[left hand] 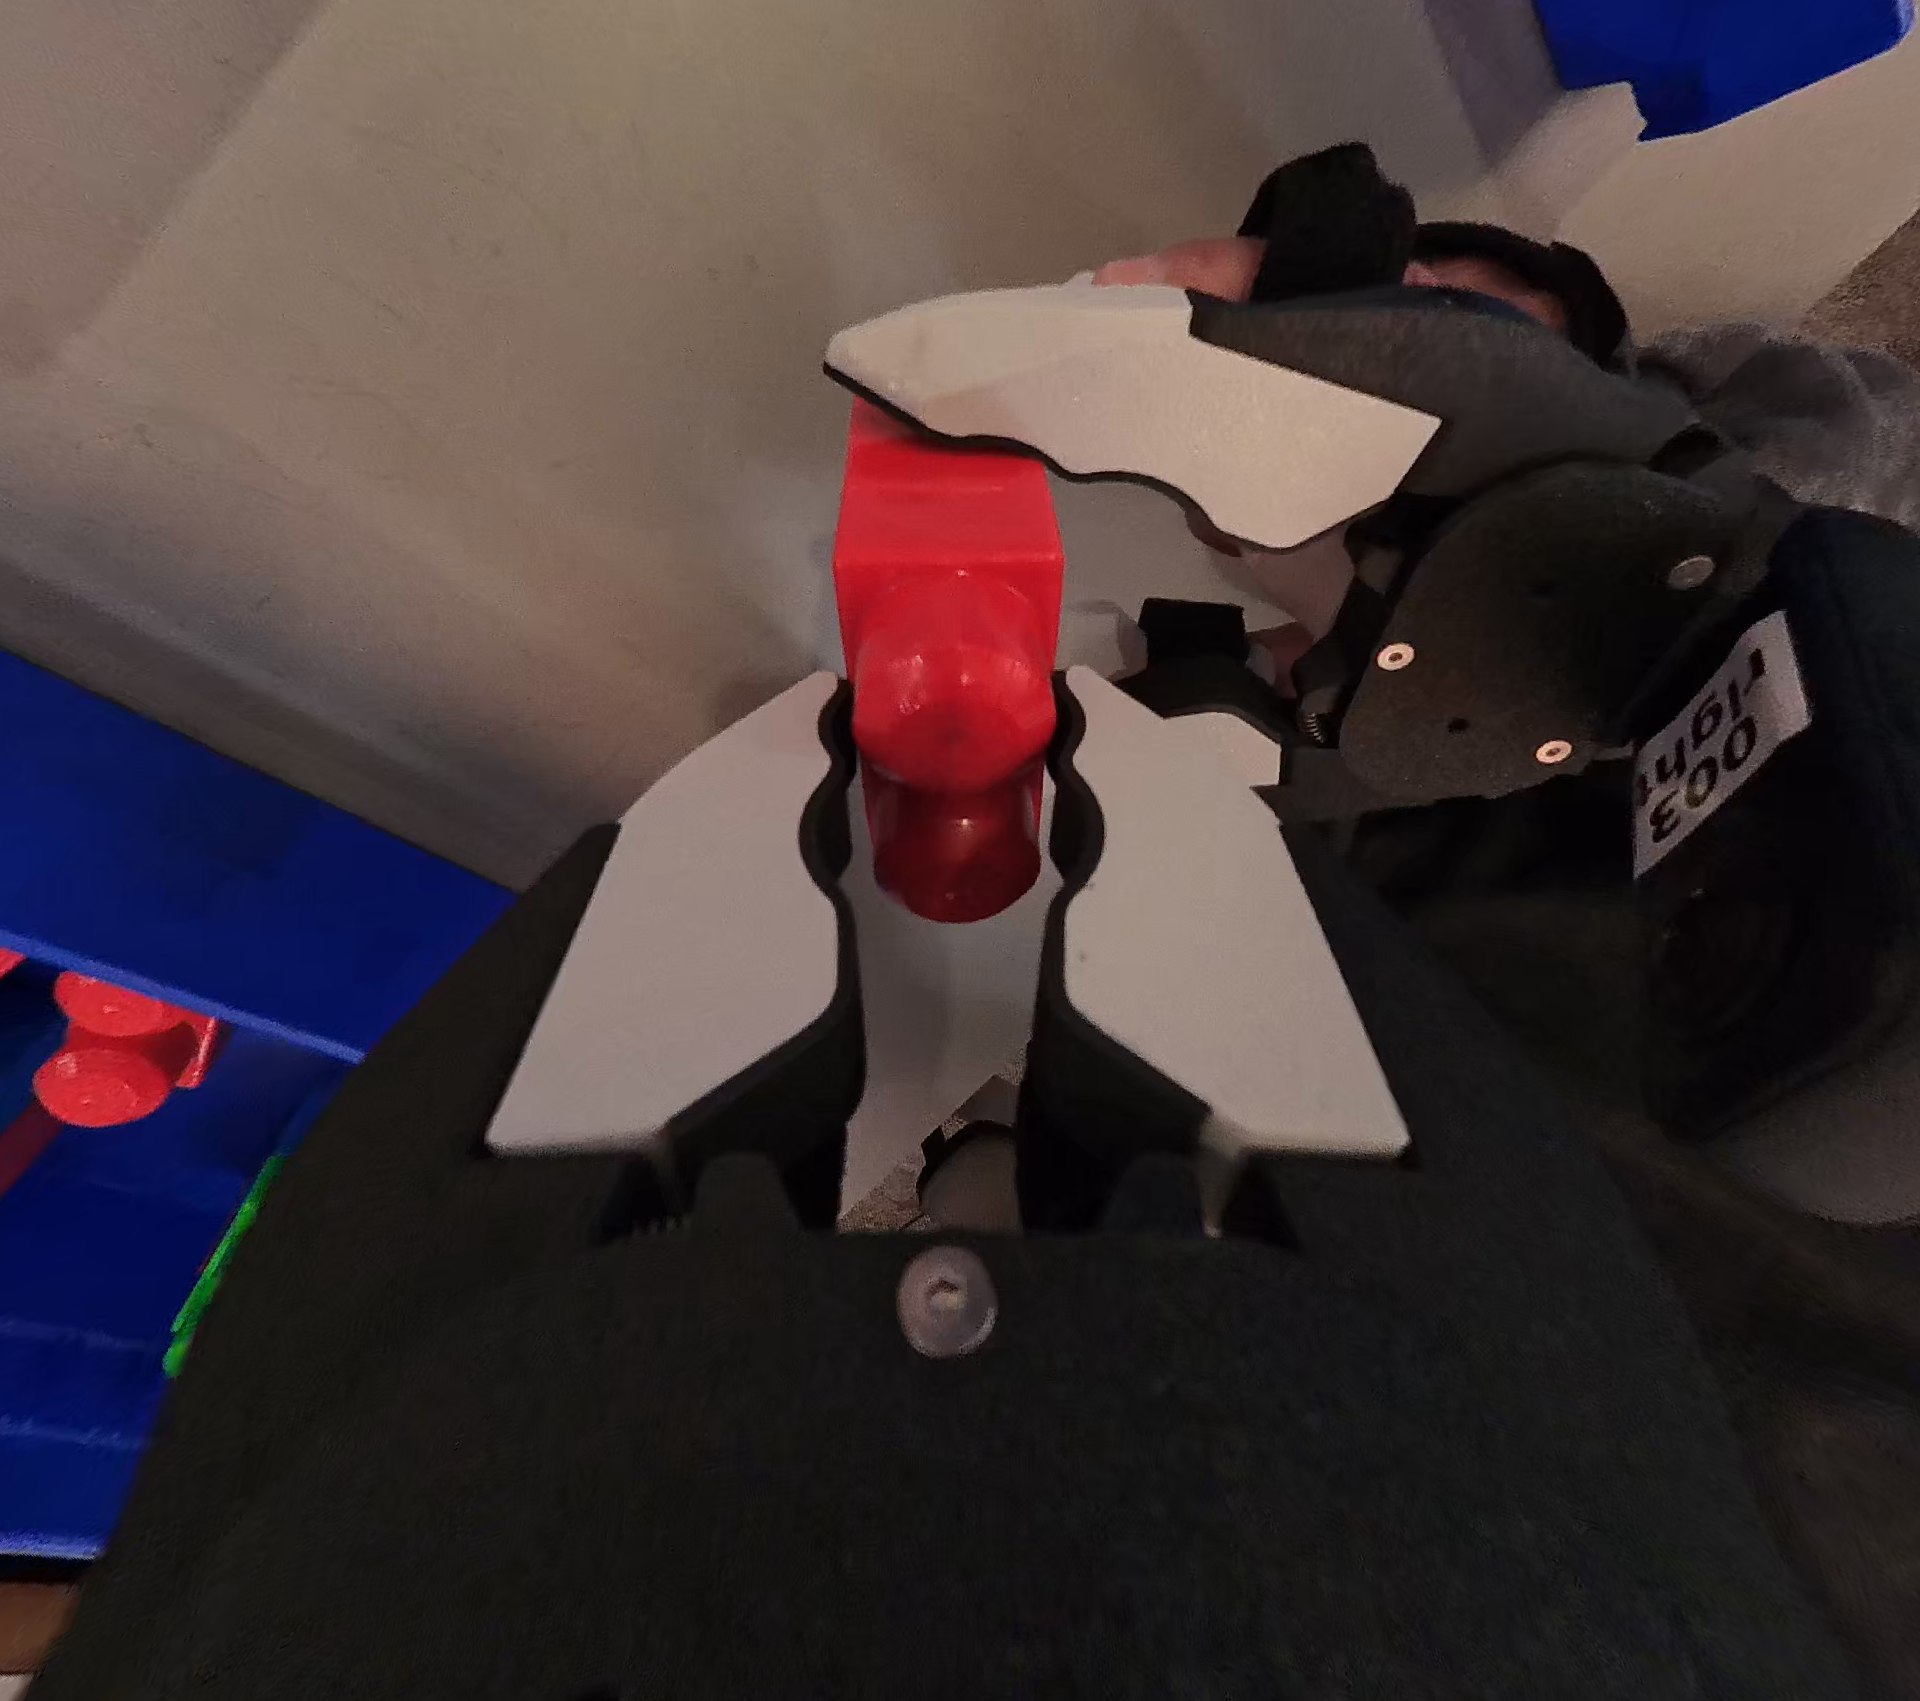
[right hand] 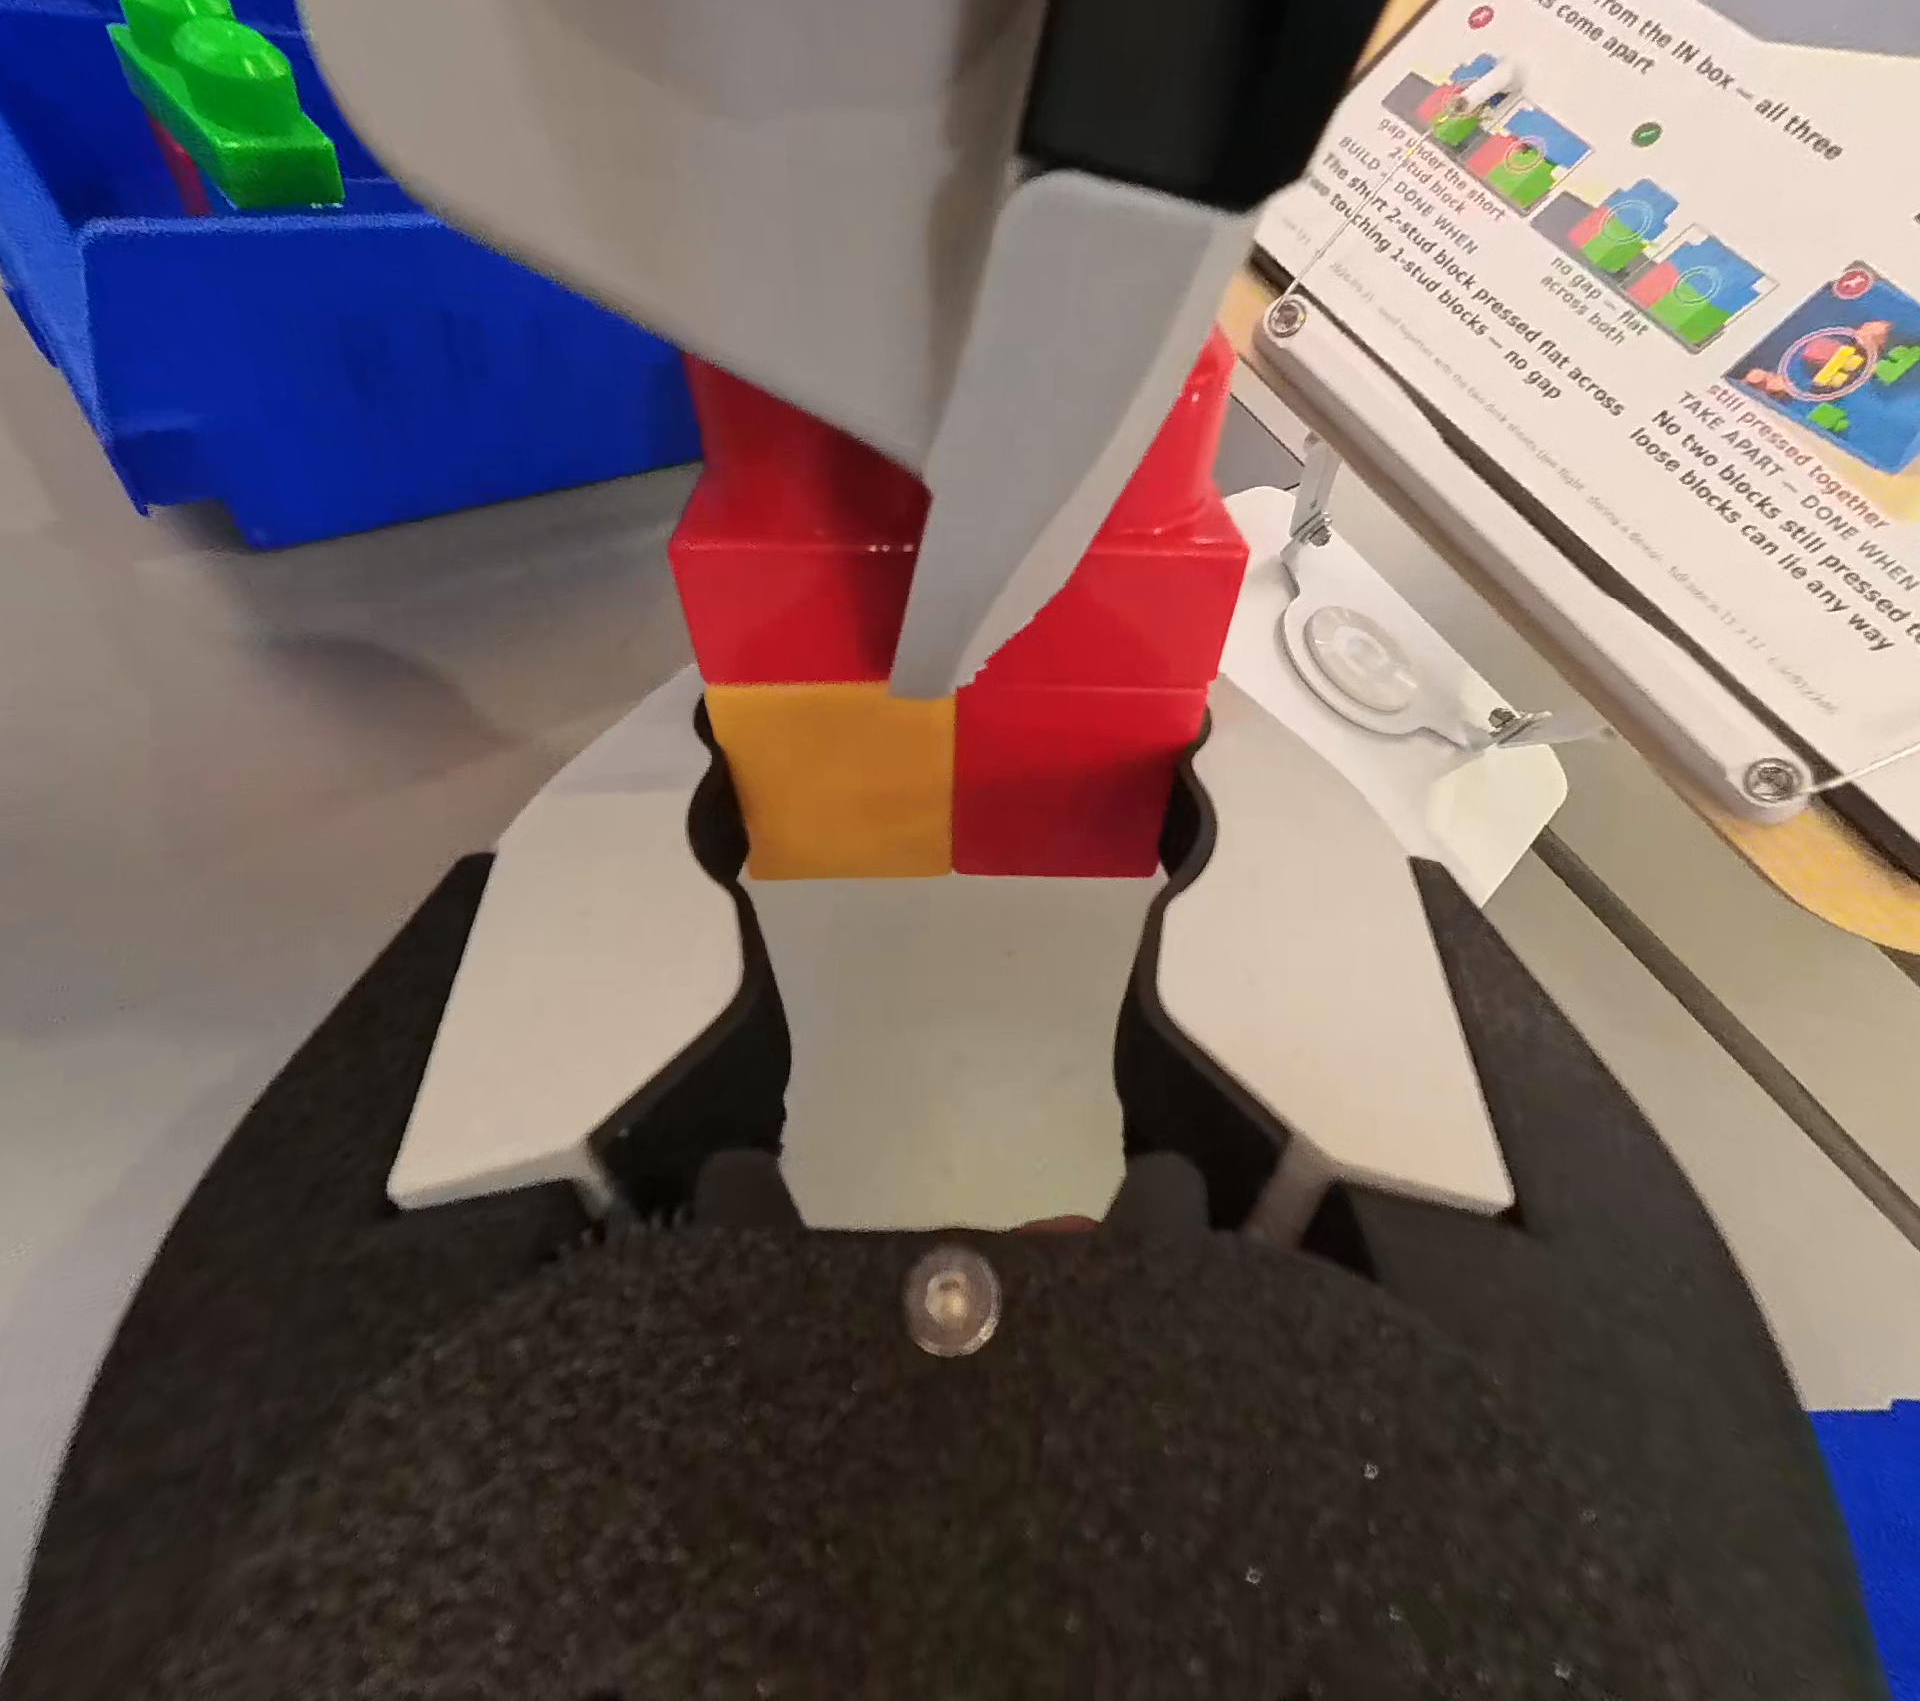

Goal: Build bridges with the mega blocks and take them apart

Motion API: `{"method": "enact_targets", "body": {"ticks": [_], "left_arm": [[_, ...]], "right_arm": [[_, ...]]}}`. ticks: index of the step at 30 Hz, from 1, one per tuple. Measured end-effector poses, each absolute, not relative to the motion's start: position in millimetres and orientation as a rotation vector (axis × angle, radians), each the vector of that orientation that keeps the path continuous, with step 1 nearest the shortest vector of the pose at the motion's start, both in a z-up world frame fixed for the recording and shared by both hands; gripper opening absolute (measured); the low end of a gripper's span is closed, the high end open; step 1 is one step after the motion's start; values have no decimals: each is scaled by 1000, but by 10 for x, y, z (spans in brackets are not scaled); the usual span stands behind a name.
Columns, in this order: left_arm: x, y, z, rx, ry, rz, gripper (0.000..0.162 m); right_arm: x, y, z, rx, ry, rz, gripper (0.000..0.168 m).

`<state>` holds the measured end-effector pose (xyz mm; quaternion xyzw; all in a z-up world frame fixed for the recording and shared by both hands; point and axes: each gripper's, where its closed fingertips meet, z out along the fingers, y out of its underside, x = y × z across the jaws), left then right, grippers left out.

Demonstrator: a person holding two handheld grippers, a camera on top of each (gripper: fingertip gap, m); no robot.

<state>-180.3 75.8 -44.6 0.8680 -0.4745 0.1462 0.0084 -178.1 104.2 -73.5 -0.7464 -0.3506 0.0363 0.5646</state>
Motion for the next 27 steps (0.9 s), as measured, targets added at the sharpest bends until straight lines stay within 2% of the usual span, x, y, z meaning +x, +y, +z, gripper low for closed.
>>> {"method": "enact_targets", "body": {"ticks": [17,19,20,21,23,27], "left_arm": [[-1872,731,-502,2683,-1441,455,34],[-1921,866,-340,2748,-1461,438,34],[-1938,938,-162,2776,-1456,491,34],[-1978,1014,2,2797,-1462,528,34],[-2107,1167,127,2844,-1454,509,33],[-2188,1067,77,2810,-1474,589,34]], "right_arm": [[-1805,1019,-896,-1785,-892,96,79],[-1612,1083,-1294,-1938,-920,3,78],[-1597,1038,-1468,-1972,-909,111,78],[-1637,982,-1331,-1900,-816,266,78],[-1578,963,-995,-1819,-777,225,78],[-1427,961,-1002,-1857,-727,241,78]]}}
